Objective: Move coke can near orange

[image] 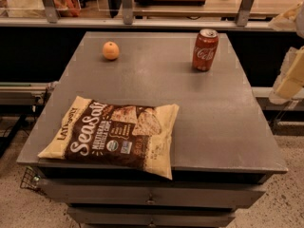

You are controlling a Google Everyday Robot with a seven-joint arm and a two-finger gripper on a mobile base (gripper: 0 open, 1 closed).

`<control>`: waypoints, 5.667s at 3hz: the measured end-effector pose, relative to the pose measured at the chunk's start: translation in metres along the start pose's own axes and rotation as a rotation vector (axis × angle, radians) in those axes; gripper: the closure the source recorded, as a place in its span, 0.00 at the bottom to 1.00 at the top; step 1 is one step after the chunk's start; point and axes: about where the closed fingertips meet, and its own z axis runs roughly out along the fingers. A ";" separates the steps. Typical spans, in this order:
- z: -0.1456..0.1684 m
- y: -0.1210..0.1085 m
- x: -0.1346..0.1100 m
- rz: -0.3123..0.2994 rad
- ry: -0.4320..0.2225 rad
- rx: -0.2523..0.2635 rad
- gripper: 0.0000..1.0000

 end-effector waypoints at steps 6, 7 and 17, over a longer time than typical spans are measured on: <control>0.155 -0.133 -0.035 0.347 -0.552 0.172 0.00; 0.173 -0.162 -0.038 0.392 -0.661 0.238 0.00; 0.216 -0.181 -0.202 0.423 -1.057 0.113 1.00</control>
Offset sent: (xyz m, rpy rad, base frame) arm 0.0482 0.0276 -0.0563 0.1482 -0.0555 0.0142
